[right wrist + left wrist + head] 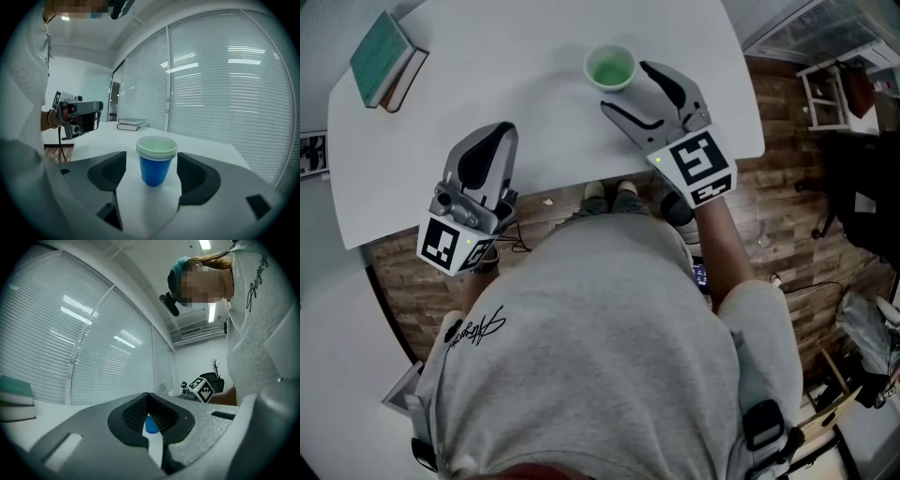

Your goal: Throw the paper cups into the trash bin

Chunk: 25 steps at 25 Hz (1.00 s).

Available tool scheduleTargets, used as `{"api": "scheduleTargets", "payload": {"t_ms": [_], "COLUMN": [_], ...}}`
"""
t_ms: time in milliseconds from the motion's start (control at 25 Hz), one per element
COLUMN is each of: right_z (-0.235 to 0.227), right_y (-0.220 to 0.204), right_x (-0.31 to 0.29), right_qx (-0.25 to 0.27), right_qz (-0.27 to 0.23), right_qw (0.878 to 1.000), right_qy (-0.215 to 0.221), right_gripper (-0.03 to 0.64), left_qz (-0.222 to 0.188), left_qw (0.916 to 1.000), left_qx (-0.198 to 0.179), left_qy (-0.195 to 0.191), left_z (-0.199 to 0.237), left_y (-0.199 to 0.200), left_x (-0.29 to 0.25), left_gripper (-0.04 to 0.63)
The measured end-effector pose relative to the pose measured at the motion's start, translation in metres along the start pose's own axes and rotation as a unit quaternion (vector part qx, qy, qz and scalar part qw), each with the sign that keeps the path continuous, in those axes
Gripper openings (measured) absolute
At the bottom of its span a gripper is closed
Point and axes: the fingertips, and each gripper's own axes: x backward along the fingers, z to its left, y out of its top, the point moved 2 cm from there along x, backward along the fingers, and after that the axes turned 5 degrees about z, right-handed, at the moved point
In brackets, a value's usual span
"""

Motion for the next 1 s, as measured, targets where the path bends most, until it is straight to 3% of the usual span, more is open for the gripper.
{"api": "scheduleTargets", "payload": {"t_ms": [1000], "right_z": [-0.005], "right_y": [-0.005], "right_x": [-0.052], "right_qx": [-0.034], "right_qz": [0.057], "right_qw": [0.998], "right_qy": [0.006], "right_gripper": [0.313], "left_qz": [0.001], "left_qw": [0.9986], "left_qx": [-0.010], "left_qy": [0.052], "left_z": [0.028], "left_y": [0.009], "left_x": [0.043], "left_gripper": [0.000]}}
